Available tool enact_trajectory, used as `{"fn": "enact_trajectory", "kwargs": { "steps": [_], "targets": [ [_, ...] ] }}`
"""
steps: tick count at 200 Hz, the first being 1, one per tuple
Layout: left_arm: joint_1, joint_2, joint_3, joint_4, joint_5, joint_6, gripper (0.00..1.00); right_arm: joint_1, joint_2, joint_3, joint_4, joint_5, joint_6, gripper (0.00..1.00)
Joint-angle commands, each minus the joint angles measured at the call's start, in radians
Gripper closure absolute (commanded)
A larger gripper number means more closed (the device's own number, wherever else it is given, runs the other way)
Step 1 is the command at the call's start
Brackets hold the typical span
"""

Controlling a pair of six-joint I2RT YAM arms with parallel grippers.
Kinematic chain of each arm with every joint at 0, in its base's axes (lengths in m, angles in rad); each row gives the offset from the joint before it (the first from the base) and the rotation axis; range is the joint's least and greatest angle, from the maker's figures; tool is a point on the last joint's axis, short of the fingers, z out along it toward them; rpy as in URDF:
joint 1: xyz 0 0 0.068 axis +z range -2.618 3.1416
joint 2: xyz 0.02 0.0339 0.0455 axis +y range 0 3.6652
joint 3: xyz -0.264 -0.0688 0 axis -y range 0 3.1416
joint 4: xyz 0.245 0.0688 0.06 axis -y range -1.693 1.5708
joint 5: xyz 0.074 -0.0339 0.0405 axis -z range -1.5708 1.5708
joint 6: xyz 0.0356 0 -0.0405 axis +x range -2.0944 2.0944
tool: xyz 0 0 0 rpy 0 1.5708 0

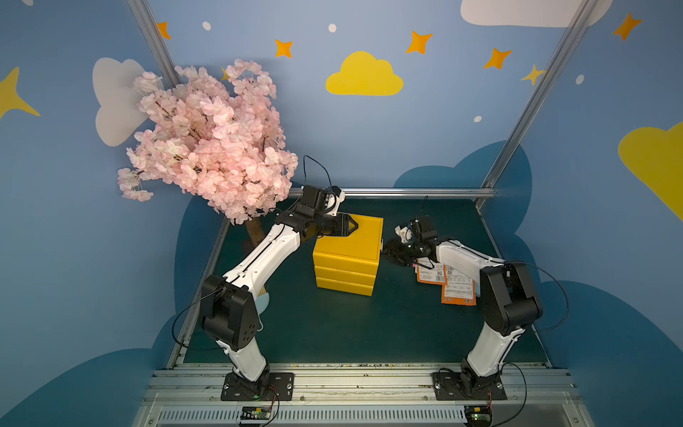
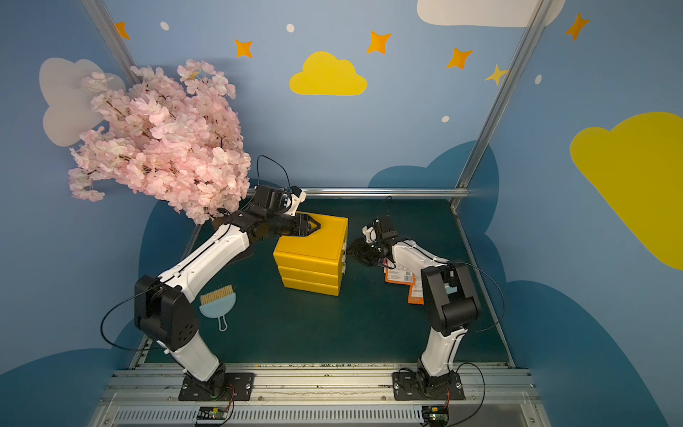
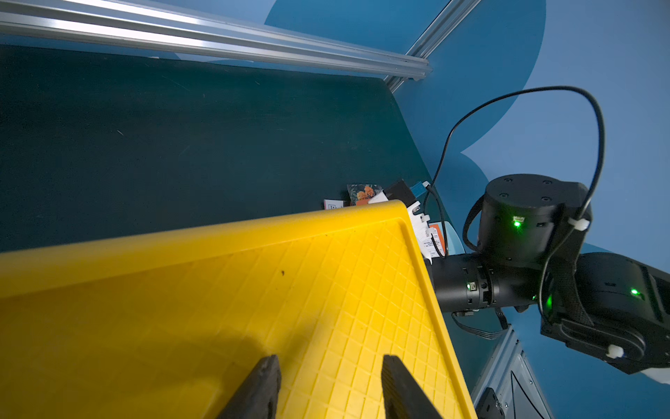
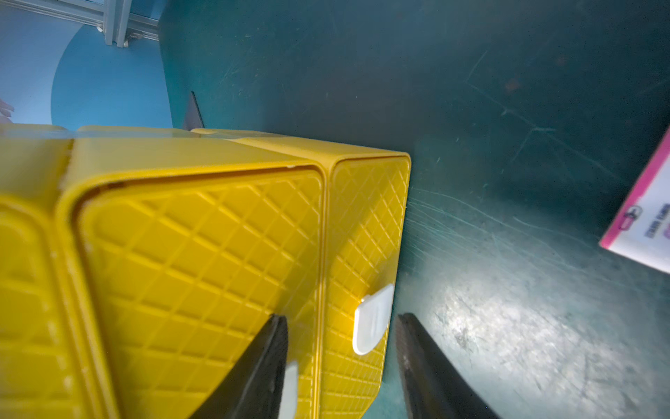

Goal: Take the seed bags out of the drawer
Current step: Close the drawer of the storage box, then open the drawer in the storage box.

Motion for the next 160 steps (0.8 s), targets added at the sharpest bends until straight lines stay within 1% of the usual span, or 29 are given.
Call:
{"fn": "enact_trajectory", "kwargs": {
  "steps": [1, 34, 57, 94, 134, 160],
  "targets": [
    [-0.010, 0.087, -0.090, -0.276, -0.056, -0.014, 0.48, 0.017, -0.004, -0.060, 0.026, -0.028, -0.010, 0.48],
    [-0.009, 0.091, -0.092, -0.277, -0.058, -0.014, 0.48, 0.010, -0.014, -0.148, 0.113, -0.050, 0.018, 0.49],
    [-0.010, 0.090, -0.093, -0.278, -0.058, -0.015, 0.48, 0.013, -0.012, -0.187, 0.178, -0.068, 0.044, 0.53],
    [-0.009, 0.090, -0.095, -0.280, -0.057, -0.015, 0.48, 0.013, -0.019, -0.233, 0.265, -0.089, 0.085, 0.53],
    [-0.008, 0.094, -0.091, -0.282, -0.056, -0.012, 0.48, 0.012, -0.040, -0.293, 0.358, -0.087, 0.138, 0.47],
    [-0.009, 0.096, -0.086, -0.286, -0.052, -0.010, 0.48, 0.006, -0.045, -0.346, 0.472, -0.099, 0.199, 0.45]
  ]
}}
